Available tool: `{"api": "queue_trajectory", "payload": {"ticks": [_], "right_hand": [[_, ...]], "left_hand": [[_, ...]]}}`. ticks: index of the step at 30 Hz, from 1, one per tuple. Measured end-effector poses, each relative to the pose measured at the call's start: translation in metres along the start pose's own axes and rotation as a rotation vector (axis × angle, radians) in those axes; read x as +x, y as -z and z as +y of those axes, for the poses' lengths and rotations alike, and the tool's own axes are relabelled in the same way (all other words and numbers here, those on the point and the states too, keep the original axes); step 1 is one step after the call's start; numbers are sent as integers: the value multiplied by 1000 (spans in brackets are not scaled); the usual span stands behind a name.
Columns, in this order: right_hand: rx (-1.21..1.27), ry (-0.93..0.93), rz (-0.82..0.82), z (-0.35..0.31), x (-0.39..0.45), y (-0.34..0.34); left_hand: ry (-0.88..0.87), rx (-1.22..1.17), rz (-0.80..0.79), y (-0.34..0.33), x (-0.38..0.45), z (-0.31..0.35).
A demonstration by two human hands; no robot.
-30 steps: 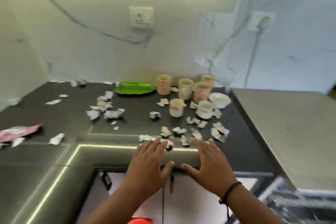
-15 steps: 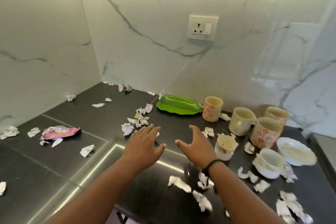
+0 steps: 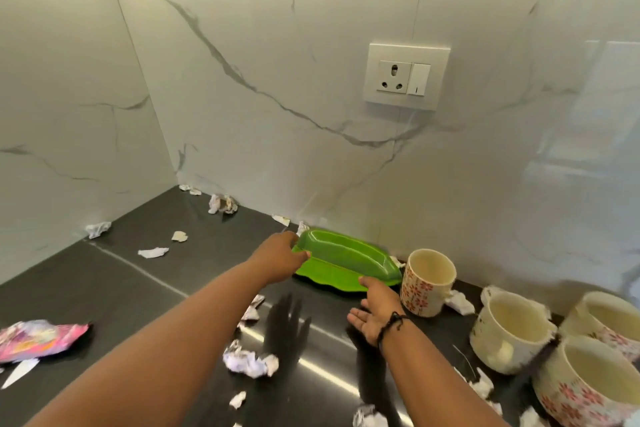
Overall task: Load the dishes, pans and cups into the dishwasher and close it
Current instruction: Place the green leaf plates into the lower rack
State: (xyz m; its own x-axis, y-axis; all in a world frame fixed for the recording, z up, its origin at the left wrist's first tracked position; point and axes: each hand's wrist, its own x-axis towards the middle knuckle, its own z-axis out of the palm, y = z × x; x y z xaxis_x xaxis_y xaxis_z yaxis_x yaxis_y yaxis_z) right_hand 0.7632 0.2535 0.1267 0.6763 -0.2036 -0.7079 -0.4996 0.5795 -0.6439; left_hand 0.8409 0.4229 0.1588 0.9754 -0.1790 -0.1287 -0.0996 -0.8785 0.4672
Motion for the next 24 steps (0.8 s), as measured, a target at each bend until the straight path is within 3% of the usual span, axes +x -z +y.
{"api": "queue_trajectory", "payload": {"ticks": [8, 14, 19, 24], "right_hand": [[229, -10, 108, -14, 49, -25], [269, 74, 217, -13, 47, -33], [366, 121, 110, -23, -10, -29], [318, 294, -40, -32, -102, -25]], "left_hand": [[146, -178, -75, -40, 79, -19], [226, -363, 76, -39, 92, -20], [244, -947, 146, -10, 41, -8], [275, -1460, 19, 40, -49, -9]]}}
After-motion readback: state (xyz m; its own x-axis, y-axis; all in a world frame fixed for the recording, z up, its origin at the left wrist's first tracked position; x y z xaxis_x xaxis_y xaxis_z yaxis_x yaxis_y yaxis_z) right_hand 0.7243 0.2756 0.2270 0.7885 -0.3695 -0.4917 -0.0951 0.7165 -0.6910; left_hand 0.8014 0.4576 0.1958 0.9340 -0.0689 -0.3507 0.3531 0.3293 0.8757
